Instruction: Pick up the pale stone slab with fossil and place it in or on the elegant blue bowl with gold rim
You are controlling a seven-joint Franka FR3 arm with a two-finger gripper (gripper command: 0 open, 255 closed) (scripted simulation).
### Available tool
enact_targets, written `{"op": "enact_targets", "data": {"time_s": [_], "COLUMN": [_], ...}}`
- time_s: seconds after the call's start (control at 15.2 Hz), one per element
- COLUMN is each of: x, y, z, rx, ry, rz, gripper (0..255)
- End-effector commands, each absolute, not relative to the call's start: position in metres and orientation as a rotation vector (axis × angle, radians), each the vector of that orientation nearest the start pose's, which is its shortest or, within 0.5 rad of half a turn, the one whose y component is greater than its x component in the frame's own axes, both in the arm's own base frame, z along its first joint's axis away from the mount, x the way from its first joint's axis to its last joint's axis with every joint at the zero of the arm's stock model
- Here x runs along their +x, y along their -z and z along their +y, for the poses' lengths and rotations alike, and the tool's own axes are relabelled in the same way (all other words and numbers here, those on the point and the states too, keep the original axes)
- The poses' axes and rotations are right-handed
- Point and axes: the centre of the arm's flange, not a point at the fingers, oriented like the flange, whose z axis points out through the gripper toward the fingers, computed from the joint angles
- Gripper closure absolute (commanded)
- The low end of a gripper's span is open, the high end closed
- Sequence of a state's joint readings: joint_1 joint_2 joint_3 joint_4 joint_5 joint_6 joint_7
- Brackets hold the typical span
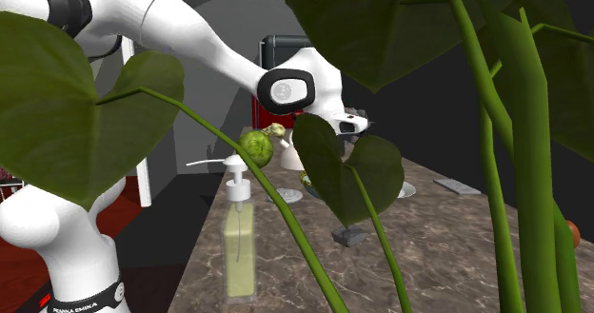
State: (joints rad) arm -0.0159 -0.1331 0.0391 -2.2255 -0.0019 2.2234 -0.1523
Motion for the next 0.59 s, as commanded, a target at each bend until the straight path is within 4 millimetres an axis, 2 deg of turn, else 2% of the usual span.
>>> {"op": "enact_targets", "data": {"time_s": [0.0,0.13,0.53], "x": [0.536,0.557,0.562], "y": [-0.426,-0.412,-0.381], "z": [0.013,0.013,0.013], "rx": [-3.139,-3.140,-3.140], "ry": [0.222,0.238,0.238], "rz": [-0.302,-0.326,-0.326], "gripper": [0,0,0]}}
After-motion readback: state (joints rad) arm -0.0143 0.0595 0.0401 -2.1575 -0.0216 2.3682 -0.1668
